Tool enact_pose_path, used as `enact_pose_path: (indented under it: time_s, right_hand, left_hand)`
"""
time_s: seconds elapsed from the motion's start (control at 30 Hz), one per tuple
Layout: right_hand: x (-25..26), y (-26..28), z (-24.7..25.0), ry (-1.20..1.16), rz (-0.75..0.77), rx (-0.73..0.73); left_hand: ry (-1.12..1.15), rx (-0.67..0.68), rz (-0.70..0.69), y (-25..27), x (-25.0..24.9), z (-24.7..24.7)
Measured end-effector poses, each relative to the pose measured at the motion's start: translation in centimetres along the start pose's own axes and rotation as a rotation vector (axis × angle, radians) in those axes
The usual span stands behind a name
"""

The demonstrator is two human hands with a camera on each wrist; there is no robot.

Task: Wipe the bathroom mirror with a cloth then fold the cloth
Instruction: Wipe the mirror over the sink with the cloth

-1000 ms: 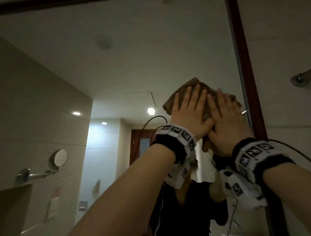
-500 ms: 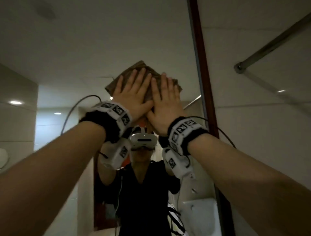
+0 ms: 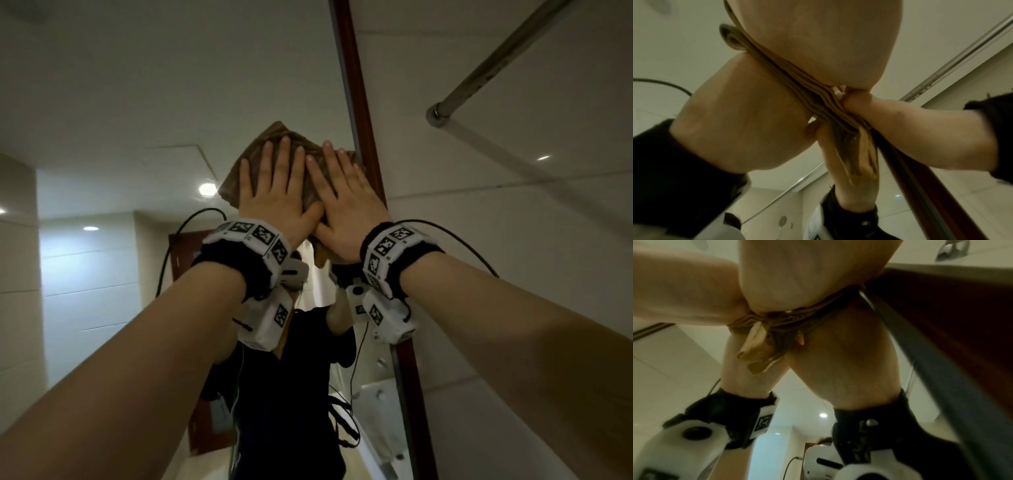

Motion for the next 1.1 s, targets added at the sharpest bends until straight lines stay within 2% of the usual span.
enact_pose_path:
  time_s: [0.13,0.23,0.47,0.73,0.87,0.97,1.1]
  right_hand:
    - [0.2,3.4,-1.1,-0.007,0.031,-0.026]
    - [1.4,7.4,-2.7,-0.053,0.033,-0.014]
    - [5.5,22.5,-8.5,-0.198,0.076,0.053]
    - [9.4,45.9,-16.4,-0.230,0.012,0.328]
    - [10.1,56.7,-19.0,-0.234,-0.001,0.507]
    - [10.1,62.3,-19.9,-0.280,-0.001,0.593]
    - [9.7,64.3,-19.1,-0.357,-0.006,0.635]
  left_hand:
    - [0.022,-0.033,0.016,3.2,-1.8,-1.4]
    - [0.046,-0.030,-0.012,7.4,-2.3,-2.6]
    - [0.084,0.076,-0.047,23.9,-6.5,-7.0]
    - [0.137,0.290,-0.124,47.6,-14.2,-13.1]
    - [0.178,0.475,-0.256,57.9,-17.5,-14.9]
    - [0.186,0.542,-0.364,62.9,-19.3,-15.3]
    - [0.192,0.548,-0.356,64.6,-20.4,-14.4]
Point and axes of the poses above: each hand's wrist, its own y-axis away from the middle knuckle, its own z-axis out of the back of the hand, x = y × z, the point moved 1 cm from there along -y, towards the middle knuckle, and after that the axes turned 12 degrees about -y, right-handed, at the moved point
